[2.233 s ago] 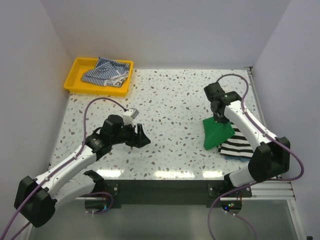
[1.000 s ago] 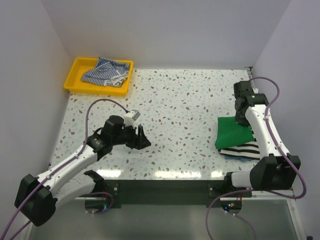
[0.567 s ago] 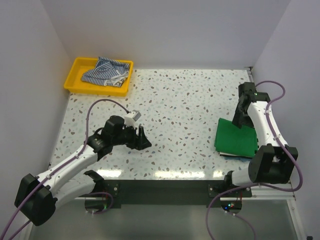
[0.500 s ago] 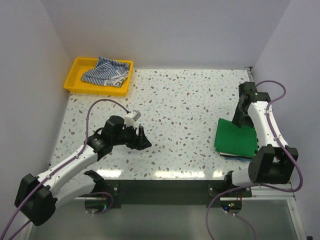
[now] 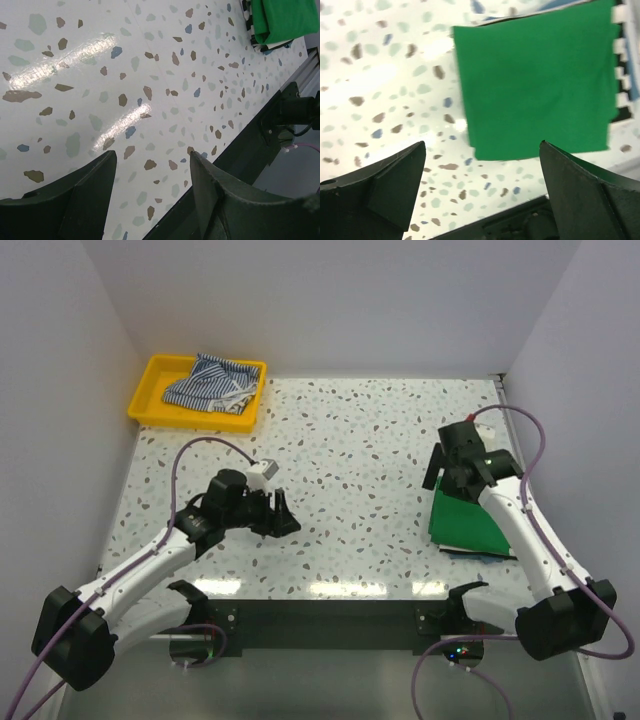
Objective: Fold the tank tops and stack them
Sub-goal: Neatly place the folded tank top to the corner, then grab the tank top from the pile
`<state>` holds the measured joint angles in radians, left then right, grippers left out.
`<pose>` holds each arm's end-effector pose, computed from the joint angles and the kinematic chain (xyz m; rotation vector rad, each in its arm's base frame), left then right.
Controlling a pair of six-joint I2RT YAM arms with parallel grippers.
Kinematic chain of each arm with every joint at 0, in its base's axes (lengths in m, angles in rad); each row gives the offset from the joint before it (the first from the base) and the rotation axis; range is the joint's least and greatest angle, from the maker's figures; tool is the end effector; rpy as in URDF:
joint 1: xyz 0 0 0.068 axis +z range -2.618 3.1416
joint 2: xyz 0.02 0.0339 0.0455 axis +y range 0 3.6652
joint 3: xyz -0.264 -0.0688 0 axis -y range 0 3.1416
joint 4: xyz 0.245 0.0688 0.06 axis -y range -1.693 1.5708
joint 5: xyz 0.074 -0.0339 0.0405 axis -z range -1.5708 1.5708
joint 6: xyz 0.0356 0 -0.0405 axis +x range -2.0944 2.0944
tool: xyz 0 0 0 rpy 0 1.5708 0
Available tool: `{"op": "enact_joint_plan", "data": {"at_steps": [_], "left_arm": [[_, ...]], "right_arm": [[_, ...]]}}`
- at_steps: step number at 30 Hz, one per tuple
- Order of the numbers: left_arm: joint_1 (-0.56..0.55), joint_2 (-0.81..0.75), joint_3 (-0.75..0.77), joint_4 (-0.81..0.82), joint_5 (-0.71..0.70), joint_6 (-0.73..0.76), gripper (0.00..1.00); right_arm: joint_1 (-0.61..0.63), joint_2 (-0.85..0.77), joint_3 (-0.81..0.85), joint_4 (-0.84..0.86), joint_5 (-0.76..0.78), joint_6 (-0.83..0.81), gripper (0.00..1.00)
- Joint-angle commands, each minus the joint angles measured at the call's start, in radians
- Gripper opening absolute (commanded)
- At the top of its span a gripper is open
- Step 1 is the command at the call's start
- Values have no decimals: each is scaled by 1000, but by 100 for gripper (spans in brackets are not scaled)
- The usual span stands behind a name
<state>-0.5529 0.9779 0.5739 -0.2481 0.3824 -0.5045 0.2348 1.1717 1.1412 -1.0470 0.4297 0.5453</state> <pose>0.1687 -0.1197 0.2264 0.2815 2.3416 -0.9782 0.2121 0.0355 0.3156 0.5256 2.4643 -0.2669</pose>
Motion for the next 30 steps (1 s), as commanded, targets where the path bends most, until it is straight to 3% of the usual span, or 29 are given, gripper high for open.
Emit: {"op": "enact_joint_plan", "data": {"at_steps": [1, 8, 13, 16, 19, 24, 27, 30], "left_arm": [[21, 2, 0, 43, -5, 6, 65], [36, 7, 1, 43, -137, -52, 65], [115, 70, 155, 36, -310, -118, 66], [181, 253, 357, 10, -530, -137, 67], [246, 422, 529, 43, -663, -166, 68], [337, 717, 800, 98, -757, -151, 70], [386, 936, 1059, 89, -781, -91, 72], [416, 1125, 1174, 130, -792, -59, 73]], "right_arm": [[159, 17, -27, 114, 20, 132, 99], [574, 201, -3, 322, 86, 214, 99], [641, 322, 54, 461, -5, 147, 99], [640, 359, 80, 496, -28, 99, 99], [638, 359, 77, 545, -69, 68, 99], [640, 355, 40, 611, -169, 59, 99], [638, 338, -1, 636, -213, 47, 99], [640, 327, -20, 656, -232, 39, 99]]}}
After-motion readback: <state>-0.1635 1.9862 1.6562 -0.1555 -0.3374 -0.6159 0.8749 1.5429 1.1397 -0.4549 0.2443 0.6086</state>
